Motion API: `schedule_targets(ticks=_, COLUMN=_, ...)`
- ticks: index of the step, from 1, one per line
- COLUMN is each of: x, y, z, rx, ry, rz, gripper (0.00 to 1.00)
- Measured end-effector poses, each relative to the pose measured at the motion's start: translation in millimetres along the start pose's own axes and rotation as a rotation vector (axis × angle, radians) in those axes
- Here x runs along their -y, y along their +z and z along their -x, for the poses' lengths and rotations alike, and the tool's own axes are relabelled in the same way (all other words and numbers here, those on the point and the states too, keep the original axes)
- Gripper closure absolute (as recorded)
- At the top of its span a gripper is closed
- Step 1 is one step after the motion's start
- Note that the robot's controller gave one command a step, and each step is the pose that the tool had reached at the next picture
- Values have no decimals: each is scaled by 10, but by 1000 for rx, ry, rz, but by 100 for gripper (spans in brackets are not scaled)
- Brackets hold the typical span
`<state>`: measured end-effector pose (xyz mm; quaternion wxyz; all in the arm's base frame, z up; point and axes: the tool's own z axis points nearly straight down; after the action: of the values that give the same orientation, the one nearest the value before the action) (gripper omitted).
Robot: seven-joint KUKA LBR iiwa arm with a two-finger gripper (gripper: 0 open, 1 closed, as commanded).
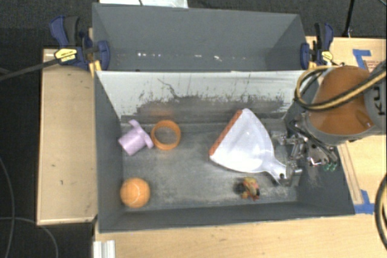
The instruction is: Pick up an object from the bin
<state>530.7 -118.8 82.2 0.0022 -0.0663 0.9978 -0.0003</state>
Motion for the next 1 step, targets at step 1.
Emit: schedule_targets(ticks=1, x=-93, y=109, z=-100, rx=-1, ry=247, rz=-1, gripper=100)
